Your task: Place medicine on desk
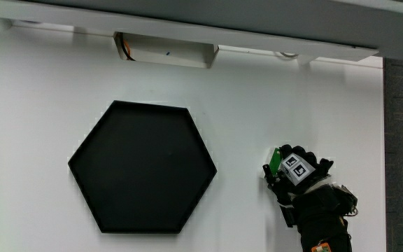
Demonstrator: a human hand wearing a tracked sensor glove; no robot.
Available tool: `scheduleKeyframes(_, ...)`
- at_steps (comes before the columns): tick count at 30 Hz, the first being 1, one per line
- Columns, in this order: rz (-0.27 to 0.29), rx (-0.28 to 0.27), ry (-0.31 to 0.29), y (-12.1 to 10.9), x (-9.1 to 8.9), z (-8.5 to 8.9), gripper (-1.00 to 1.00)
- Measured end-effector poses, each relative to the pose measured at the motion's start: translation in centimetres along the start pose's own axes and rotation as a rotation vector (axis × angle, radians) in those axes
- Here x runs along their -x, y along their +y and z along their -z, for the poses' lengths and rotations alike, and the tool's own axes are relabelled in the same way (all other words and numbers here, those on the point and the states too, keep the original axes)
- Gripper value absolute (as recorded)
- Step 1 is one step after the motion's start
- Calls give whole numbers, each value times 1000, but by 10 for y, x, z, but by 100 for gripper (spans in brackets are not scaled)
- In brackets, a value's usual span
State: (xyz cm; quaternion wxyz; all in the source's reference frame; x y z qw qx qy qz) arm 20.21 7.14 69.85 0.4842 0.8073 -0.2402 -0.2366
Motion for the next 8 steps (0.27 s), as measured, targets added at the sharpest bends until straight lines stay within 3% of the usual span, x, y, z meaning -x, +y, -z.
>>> scheduleKeyframes(1,-35,-6,28,-4,-2,0,-42)
scheduleKeyframes(2,6,-11,18,-4,-4,5,-50)
scheduleKeyframes(8,5,-123,96,-21,-24,20,-100)
